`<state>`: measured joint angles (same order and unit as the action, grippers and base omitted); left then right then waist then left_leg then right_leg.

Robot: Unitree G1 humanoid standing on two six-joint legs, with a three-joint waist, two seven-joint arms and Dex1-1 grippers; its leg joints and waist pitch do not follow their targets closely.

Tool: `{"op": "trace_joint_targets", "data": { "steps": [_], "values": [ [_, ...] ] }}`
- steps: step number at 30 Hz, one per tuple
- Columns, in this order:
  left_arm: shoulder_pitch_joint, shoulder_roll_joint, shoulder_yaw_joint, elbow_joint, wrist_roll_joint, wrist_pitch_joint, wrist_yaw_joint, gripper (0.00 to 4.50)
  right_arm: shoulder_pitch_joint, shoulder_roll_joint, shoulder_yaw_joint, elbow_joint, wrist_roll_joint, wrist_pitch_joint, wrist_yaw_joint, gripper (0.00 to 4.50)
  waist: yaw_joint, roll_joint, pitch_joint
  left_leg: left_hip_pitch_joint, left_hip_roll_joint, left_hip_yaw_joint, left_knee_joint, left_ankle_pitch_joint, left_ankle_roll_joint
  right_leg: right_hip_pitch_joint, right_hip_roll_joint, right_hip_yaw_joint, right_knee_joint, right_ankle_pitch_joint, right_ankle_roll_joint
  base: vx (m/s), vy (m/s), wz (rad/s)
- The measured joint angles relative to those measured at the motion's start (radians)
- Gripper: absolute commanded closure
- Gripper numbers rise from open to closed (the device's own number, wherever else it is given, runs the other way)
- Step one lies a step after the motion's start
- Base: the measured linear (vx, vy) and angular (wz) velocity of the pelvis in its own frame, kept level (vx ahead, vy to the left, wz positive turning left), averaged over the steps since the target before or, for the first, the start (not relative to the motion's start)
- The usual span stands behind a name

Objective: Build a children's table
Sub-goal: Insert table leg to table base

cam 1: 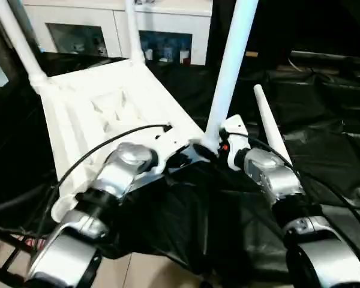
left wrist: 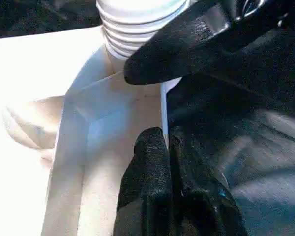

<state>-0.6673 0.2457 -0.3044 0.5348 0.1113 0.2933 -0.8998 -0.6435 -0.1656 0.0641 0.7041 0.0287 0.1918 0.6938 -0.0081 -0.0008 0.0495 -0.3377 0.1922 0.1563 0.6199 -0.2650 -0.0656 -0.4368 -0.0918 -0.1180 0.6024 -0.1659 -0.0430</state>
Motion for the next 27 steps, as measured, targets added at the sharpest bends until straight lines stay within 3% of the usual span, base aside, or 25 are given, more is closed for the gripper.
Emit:
{"op": "trace_joint_targets", "data": {
  "steps": [9,18,23,27],
  "values": [
    [0.029,0.035,-0.01,-0.044,-0.014,-0.016,-0.082,4.5,0.073,-0.059,0.044,-0.114,0.002,-0.005,0.105,0.59,0.015,0.0,0.0,0.001,0.0,0.001,0.0,0.002,-0.004,0.0,0.0,0.001,0.002,0.0,-0.001,0.0,0.0,0.0],
    [0.035,0.052,-0.021,-0.057,-0.025,-0.021,-0.128,4.5,0.125,-0.107,0.053,-0.189,0.011,-0.008,0.174,0.59,0.024,0.001,0.001,0.001,0.0,0.001,0.0,0.005,-0.009,0.0,-0.001,0.001,0.005,0.0,0.0,0.0,0.0,0.0],
    [0.042,0.061,-0.027,-0.062,-0.03,-0.035,-0.159,4.5,0.156,-0.133,0.055,-0.244,0.043,-0.005,0.24,0.59,0.038,0.001,0.001,0.002,0.0,0.001,0.001,0.006,-0.01,0.0,-0.001,0.001,0.007,0.0,0.0,0.0,0.0,0.0],
    [0.045,0.064,-0.029,-0.063,-0.03,-0.035,-0.164,4.5,0.16,-0.131,0.054,-0.288,0.065,-0.004,0.263,0.59,0.039,0.001,0.001,0.003,0.0,0.001,0.001,0.008,-0.014,0.001,0.0,0.001,0.008,0.0,0.0,0.0,0.0,0.0]
  ]
}}
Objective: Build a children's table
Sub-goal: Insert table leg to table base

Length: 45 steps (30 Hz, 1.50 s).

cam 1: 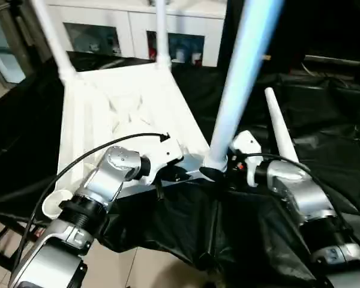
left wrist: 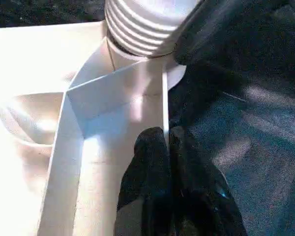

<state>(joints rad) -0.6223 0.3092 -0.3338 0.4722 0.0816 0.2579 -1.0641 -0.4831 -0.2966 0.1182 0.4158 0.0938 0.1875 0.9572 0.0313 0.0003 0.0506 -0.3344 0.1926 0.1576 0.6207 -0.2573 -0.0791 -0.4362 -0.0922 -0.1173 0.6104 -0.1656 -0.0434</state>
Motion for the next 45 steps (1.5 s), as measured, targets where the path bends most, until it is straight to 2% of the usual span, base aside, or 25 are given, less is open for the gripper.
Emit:
{"op": "trace_joint_targets", "data": {
  "steps": [1,2,12,17,26,32,34,37,40,42,45],
  "values": [
    [0.0,0.001,0.0,0.0,0.0,0.0,-0.001,4.5,0.0,-0.002,0.002,-0.01,0.0,-0.002,0.004,0.59,0.0,0.0,0.0,0.0,0.0,0.0,0.0,0.0,0.0,0.0,0.0,0.0,0.0,0.0,0.0,0.0,0.0,0.0],
    [0.0,0.001,-0.001,-0.001,0.0,0.0,-0.003,4.5,0.0,-0.002,0.001,-0.012,0.002,0.001,0.007,0.85,0.001,0.0,0.0,0.0,0.0,0.0,0.0,0.0,-0.001,0.001,0.0,0.0,0.0,0.0,0.0,0.0,0.0,0.0],
    [0.006,0.006,-0.013,-0.016,-0.003,0.0,-0.023,4.5,0.001,0.0,-0.001,-0.01,0.022,0.03,0.011,1.47,0.004,0.0,0.0,-0.001,0.0,0.0,0.0,0.001,-0.002,0.001,0.0,0.001,0.0,0.0,0.0,0.0,0.0,0.0],
    [0.006,0.006,-0.014,-0.016,-0.003,0.0,-0.022,4.5,0.003,0.004,-0.004,-0.007,0.029,0.03,0.011,1.6,0.004,0.0,0.0,-0.001,0.0,0.0,0.0,0.002,-0.003,0.002,0.0,0.001,0.0,0.0,0.0,0.0,0.0,0.0],
    [0.006,0.006,-0.018,-0.013,0.003,-0.009,-0.009,4.5,0.033,0.042,-0.058,0.057,0.089,-0.019,-0.023,1.62,0.006,0.0,0.0,-0.001,0.0,-0.001,0.0,0.003,-0.005,0.002,0.0,0.001,0.001,0.0,0.0,0.0,0.0,0.0],
    [0.023,0.002,-0.021,0.007,0.017,-0.111,0.027,4.5,0.048,0.067,-0.09,0.075,0.108,-0.042,-0.057,1.62,0.006,0.003,0.0,-0.002,0.0,-0.001,0.0,0.005,-0.008,0.003,0.0,0.001,0.001,0.001,-0.001,0.0,0.0,0.0],
    [0.024,-0.004,-0.017,0.013,0.013,-0.117,0.032,4.05,0.048,0.07,-0.091,0.08,0.109,-0.046,-0.06,1.62,0.006,0.005,0.0,-0.002,0.0,-0.001,0.0,0.006,-0.009,0.004,0.0,0.001,0.001,0.001,-0.001,0.0,0.0,0.0],
    [0.026,-0.014,0.029,-0.011,-0.032,-0.136,0.039,3.9,0.048,0.078,-0.092,0.094,0.11,-0.063,-0.068,1.62,0.006,0.007,0.0,-0.003,0.001,-0.001,0.0,0.007,-0.011,0.004,0.0,0.001,0.001,0.002,-0.001,0.0,0.0,0.0],
    [0.025,-0.021,0.082,-0.069,-0.09,-0.144,0.045,3.5,0.049,0.083,-0.092,0.104,0.109,-0.07,-0.078,1.62,0.002,0.011,-0.002,-0.001,0.001,-0.001,0.0,0.007,-0.012,0.005,0.0,0.001,0.001,0.002,-0.001,0.0,0.0,0.0],
    [0.03,-0.023,0.117,-0.109,-0.133,-0.12,0.045,3.45,0.052,0.087,-0.093,0.116,0.11,-0.071,-0.083,1.62,-0.001,0.011,-0.002,-0.001,0.001,-0.001,0.0,0.007,-0.012,0.005,0.001,0.0,0.001,0.002,-0.001,0.0,0.0,0.0],
    [0.042,-0.026,0.152,-0.143,-0.174,-0.076,0.053,3.07,0.051,0.092,-0.093,0.118,0.11,-0.074,-0.088,1.62,-0.001,0.014,-0.003,-0.001,0.002,-0.001,0.0,0.007,-0.012,0.005,0.001,0.0,0.001,0.002,-0.001,0.0,0.0,0.0]
  ]
}}
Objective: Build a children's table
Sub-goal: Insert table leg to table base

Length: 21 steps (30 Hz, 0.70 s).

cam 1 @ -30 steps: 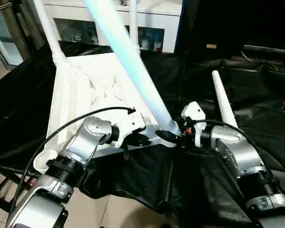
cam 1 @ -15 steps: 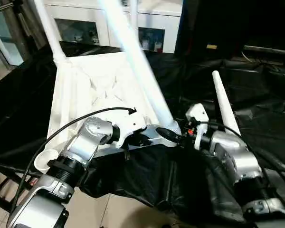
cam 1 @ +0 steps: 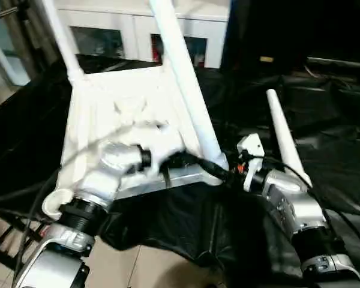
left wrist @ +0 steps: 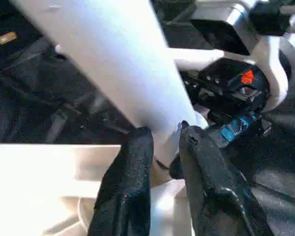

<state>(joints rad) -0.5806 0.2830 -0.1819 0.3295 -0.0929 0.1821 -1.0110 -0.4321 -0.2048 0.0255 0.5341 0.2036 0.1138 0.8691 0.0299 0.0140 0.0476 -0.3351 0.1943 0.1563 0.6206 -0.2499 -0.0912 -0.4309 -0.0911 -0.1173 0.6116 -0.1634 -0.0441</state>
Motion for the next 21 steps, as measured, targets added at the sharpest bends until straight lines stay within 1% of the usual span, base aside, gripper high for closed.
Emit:
{"op": "trace_joint_targets", "data": {
  "steps": [1,3,5,7,8,10,11,13,14,17,19,21],
  "values": [
    [0.003,-0.001,0.01,-0.003,-0.007,0.009,0.002,3.07,0.0,0.0,0.0,0.001,0.0,-0.002,0.0,1.62,0.001,0.0,0.0,0.0,0.0,0.0,0.0,0.0,0.0,0.0,0.0,0.0,0.0,0.0,0.0,0.0,0.0,0.0],
    [0.023,-0.014,0.055,-0.028,-0.063,0.053,0.005,2.96,-0.002,0.003,0.001,0.01,0.001,-0.009,0.0,1.62,0.001,0.0,0.0,0.0,0.0,0.0,0.0,0.0,0.0,0.0,0.0,0.0,0.0,0.0,0.0,0.0,0.0,0.0],
    [0.03,-0.028,0.079,-0.047,-0.117,0.103,0.007,2.75,-0.005,0.003,0.0,0.018,0.002,-0.013,0.0,1.62,0.001,0.0,0.0,-0.001,0.0,0.0,0.0,0.0,0.0,0.0,0.0,0.0,0.0,0.0,0.0,0.0,0.0,0.0],
    [0.032,-0.043,0.1,-0.057,-0.158,0.142,0.014,2.69,-0.005,0.004,-0.001,0.021,0.004,-0.015,0.0,1.62,0.001,0.0,0.0,-0.001,0.0,0.0,0.0,0.0,0.0,0.0,0.0,0.0,0.0,0.0,0.0,0.0,0.0,0.0],
    [0.032,-0.053,0.108,-0.058,-0.172,0.157,0.02,2.66,-0.005,0.004,-0.002,0.023,0.005,-0.015,0.0,1.62,0.001,0.0,0.0,-0.001,0.0,0.0,0.0,0.0,0.0,0.0,0.0,0.0,0.0,0.0,0.0,0.0,0.0,0.0],
    [0.032,-0.092,0.139,-0.05,-0.208,0.182,0.042,2.42,-0.006,0.005,-0.006,0.028,0.008,-0.016,0.0,1.62,0.001,0.0,0.0,-0.001,0.0,0.0,0.0,0.0,0.0,0.0,0.0,0.0,0.0,0.0,0.0,0.0,0.0,0.0],
    [0.027,-0.119,0.16,-0.036,-0.24,0.201,0.055,2.32,-0.006,0.005,-0.007,0.028,0.008,-0.016,0.001,1.63,0.001,0.0,0.0,-0.001,0.0,0.001,0.0,0.001,0.0,0.0,0.0,0.0,0.0,0.001,0.0,0.0,0.0,0.0],
    [0.017,-0.149,0.186,-0.025,-0.274,0.221,0.073,2.16,-0.009,0.006,-0.006,0.028,0.008,-0.017,0.0,1.63,0.001,0.0,0.0,-0.001,0.0,0.0,0.0,0.001,0.0,0.0,0.0,0.0,0.0,0.001,0.0,0.0,0.0,0.0],
    [0.004,-0.172,0.2,-0.008,-0.288,0.232,0.095,2.16,-0.009,0.007,-0.007,0.029,0.008,-0.017,-0.002,1.63,0.001,0.0,0.0,-0.001,0.0,0.001,0.0,0.001,0.0,0.0,0.0,0.0,-0.001,0.001,0.0,0.0,0.0,0.0],
    [-0.026,-0.214,0.233,0.044,-0.309,0.234,0.163,1.85,-0.016,0.007,-0.01,0.031,0.007,-0.017,-0.013,1.64,0.0,0.001,0.001,-0.001,-0.001,0.0,0.0,0.002,0.001,0.0,0.0,0.0,-0.001,0.001,0.0,0.0,0.0,0.0],
    [-0.045,-0.235,0.259,0.069,-0.328,0.234,0.199,1.78,-0.02,0.008,-0.003,0.031,-0.002,-0.017,-0.013,1.66,-0.002,0.002,0.001,-0.002,0.0,0.0,0.0,0.002,0.001,0.0,0.0,-0.001,-0.001,0.001,0.0,0.0,0.0,0.0],
    [-0.056,-0.247,0.275,0.069,-0.347,0.233,0.217,1.59,-0.028,0.01,0.004,0.031,-0.002,-0.017,-0.012,1.66,-0.002,0.003,0.002,-0.003,0.0,-0.001,0.0,0.002,0.002,-0.001,0.0,-0.002,-0.001,0.001,0.0,0.0,0.0,0.0]
  ]
}}
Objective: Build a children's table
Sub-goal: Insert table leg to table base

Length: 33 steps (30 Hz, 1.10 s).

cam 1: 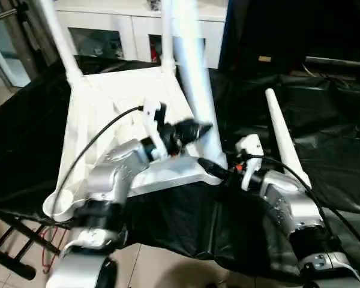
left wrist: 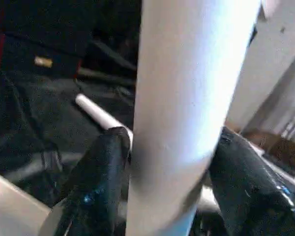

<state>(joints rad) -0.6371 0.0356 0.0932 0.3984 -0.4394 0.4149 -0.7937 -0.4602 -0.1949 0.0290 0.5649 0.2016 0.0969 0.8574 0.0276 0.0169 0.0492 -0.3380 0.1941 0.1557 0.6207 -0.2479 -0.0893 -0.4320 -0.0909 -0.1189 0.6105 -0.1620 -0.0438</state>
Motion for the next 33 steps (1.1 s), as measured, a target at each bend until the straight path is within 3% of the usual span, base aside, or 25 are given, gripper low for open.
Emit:
{"op": "trace_joint_targets", "data": {
  "steps": [1,4,6,7,8,10,20,21,23,27,30,33],
  "values": [
    [-0.001,-0.001,0.003,-0.003,-0.004,0.001,0.0,1.48,-0.004,0.0,0.0,0.0,0.0,0.0,0.0,1.67,0.0,0.001,0.0,0.0,0.0,0.0,0.0,0.0,0.0,0.0,0.0,0.0,0.0,0.0,0.0,0.0,0.0,0.0],
    [0.0,0.007,-0.003,-0.034,-0.017,0.003,-0.027,2.06,-0.005,-0.001,0.0,-0.003,0.0,0.0,0.002,1.67,0.0,0.001,0.001,-0.002,0.0,0.0,0.0,0.0,0.0,-0.002,0.0,0.0,0.0,0.0,0.0,0.0,0.0,0.0],
    [0.0,0.019,-0.013,-0.051,-0.015,0.002,-0.033,1.92,-0.005,-0.001,0.001,-0.013,0.0,0.0,0.003,1.67,0.0,0.002,0.001,-0.002,0.0,0.0,0.0,0.0,0.001,-0.002,0.0,0.0,0.0,0.0,0.0,0.0,0.0,0.0],
    [0.0,0.021,-0.012,-0.053,-0.017,0.003,-0.033,2.02,-0.005,0.001,0.001,-0.017,0.0,0.0,0.002,1.67,0.0,0.002,0.0,-0.002,0.0,0.0,0.0,0.0,0.001,-0.002,0.0,0.0,0.0,0.0,0.0,0.0,0.0,0.0],
    [0.0,0.021,-0.011,-0.055,-0.018,0.006,-0.032,2.41,-0.005,0.001,0.001,-0.025,0.0,0.002,0.0,1.67,0.002,0.003,0.0,-0.002,0.0,0.0,0.0,0.001,0.001,-0.002,0.0,0.0,0.0,0.0,0.0,0.0,0.0,0.0],
    [0.0,0.017,-0.008,-0.059,-0.023,0.012,-0.022,2.39,-0.005,0.003,0.002,-0.049,0.002,0.011,0.0,1.67,0.003,0.003,0.001,-0.003,0.0,0.0,0.0,0.001,0.001,-0.002,0.0,0.0,0.0,0.0,0.0,0.0,0.0,0.0],
    [-0.137,0.018,0.061,-0.1,-0.089,0.136,0.122,2.62,0.001,-0.003,-0.031,-0.307,0.089,0.179,-0.035,1.68,0.013,0.004,0.001,-0.005,0.0,-0.002,0.001,0.001,0.001,-0.002,0.0,-0.001,-0.001,0.0,0.0,0.0,0.0,0.0],
    [-0.142,0.018,0.062,-0.1,-0.089,0.14,0.126,2.62,0.002,-0.004,-0.033,-0.313,0.092,0.184,-0.037,1.38,0.013,0.004,0.001,-0.005,0.0,-0.002,0.001,0.001,0.001,-0.002,0.0,-0.001,-0.001,0.0,0.0,0.0,0.0,0.0],
    [-0.167,0.018,0.068,-0.097,-0.097,0.173,0.164,2.62,0.007,0.0,-0.061,-0.353,0.163,0.268,-0.048,1.08,0.013,0.004,0.001,-0.005,0.0,-0.002,0.001,0.001,0.001,-0.002,0.0,-0.001,-0.001,0.0,0.0,0.0,0.0,0.0],
    [-0.192,0.034,0.092,-0.07,-0.093,0.216,0.241,2.62,-0.022,0.022,-0.183,-0.46,0.378,0.44,-0.099,0.77,0.012,0.005,0.002,-0.005,0.0,-0.003,0.001,0.002,0.003,-0.003,0.0,-0.001,-0.001,0.0,0.0,0.0,0.0,0.0],
    [-0.192,0.041,0.1,-0.062,-0.092,0.236,0.263,2.62,-0.059,0.003,-0.272,-0.483,0.463,0.52,-0.148,0.68,0.022,0.003,0.001,-0.006,-0.001,-0.002,0.001,0.003,0.003,-0.003,0.0,-0.001,-0.001,0.0,0.001,0.0,0.0,0.0],
    [-0.192,0.045,0.105,-0.062,-0.094,0.244,0.267,2.62,-0.065,-0.013,-0.318,-0.482,0.516,0.573,-0.174,0.68,0.03,0.001,0.002,-0.008,-0.001,-0.002,0.001,0.003,0.003,-0.003,0.0,-0.001,-0.001,0.0,0.001,0.0,0.0,0.0]
  ]
}}
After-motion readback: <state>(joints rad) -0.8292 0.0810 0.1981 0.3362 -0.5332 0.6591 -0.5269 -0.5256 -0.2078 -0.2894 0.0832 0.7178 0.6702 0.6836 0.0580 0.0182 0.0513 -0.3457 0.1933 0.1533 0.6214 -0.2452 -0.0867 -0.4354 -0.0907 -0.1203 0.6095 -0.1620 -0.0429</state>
